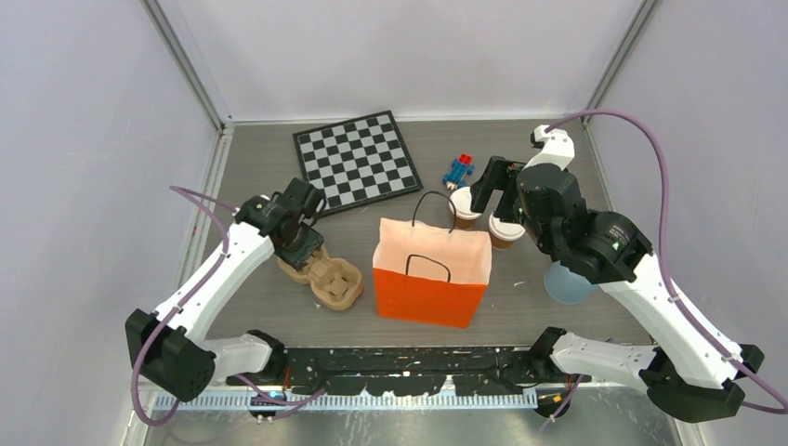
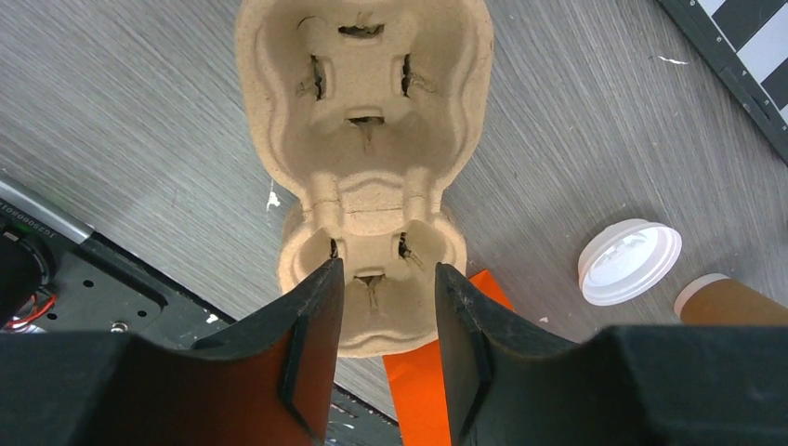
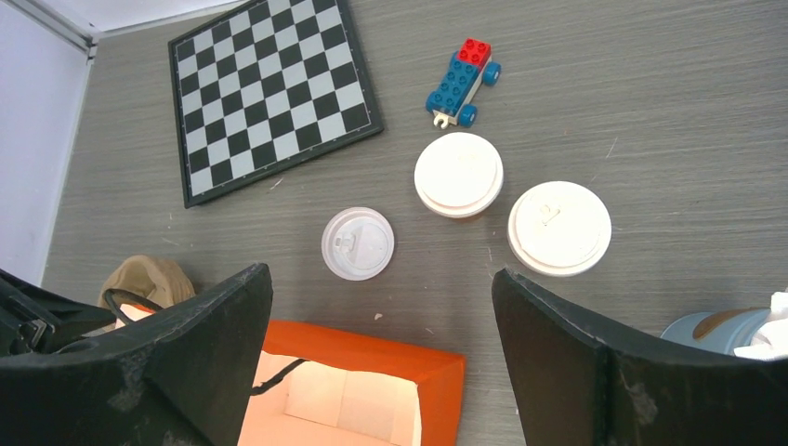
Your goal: Pack the takeout coffee
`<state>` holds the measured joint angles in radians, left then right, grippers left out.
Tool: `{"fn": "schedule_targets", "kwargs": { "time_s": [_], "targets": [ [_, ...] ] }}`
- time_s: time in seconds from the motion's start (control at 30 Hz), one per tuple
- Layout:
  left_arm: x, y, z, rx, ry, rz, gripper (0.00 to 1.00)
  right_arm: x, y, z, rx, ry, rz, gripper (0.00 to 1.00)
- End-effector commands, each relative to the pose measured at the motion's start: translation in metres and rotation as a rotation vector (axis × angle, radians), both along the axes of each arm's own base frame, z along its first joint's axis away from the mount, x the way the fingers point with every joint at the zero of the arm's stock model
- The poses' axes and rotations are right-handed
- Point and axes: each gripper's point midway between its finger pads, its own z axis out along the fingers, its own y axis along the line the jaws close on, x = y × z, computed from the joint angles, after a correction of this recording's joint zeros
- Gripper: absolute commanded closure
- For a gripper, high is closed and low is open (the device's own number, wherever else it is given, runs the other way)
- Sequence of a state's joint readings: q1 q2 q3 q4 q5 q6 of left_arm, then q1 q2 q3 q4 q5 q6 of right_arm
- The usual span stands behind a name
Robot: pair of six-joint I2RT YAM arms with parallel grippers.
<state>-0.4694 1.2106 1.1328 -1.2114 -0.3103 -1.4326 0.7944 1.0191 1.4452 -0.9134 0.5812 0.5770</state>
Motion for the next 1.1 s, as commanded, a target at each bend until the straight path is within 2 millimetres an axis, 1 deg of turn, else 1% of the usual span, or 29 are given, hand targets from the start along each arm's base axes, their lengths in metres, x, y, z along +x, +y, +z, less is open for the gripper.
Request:
{"fn": "schedule_targets", "kwargs": {
  "time_s": [0.0,0.07,0.3,0.47,0.67,0.8,1.07],
  "targets": [
    [0.012,-0.003,-0.003,-0.011,-0.028,0.029,0.57,0.0,-0.001,0.007,0.028,-0.026,0.0,0.08],
    [0.017,-0.006,-0.009,-0.014,-0.031,0.019,0.57,0.0,0.001,0.006,0.03,-0.025,0.004,0.08],
    [0.011,-0.002,-0.029,0.029,0.049,0.027,0.54,0.001,-0.002,0.008,0.019,-0.035,-0.001,0.08],
    [0.01,-0.001,-0.036,0.042,0.068,0.028,0.53,0.0,-0.006,0.007,0.011,-0.04,-0.014,0.08],
    [0.004,0.0,-0.046,0.06,0.117,0.03,0.49,0.0,-0.008,0.006,0.005,-0.039,-0.02,0.08],
    [0.004,-0.003,-0.054,0.049,0.133,0.035,0.48,-0.001,-0.01,0.005,0.005,-0.038,-0.024,0.08],
    [0.009,-0.004,-0.062,0.048,0.122,0.049,0.5,-0.004,-0.013,0.004,0.004,-0.037,-0.025,0.08]
  ]
}}
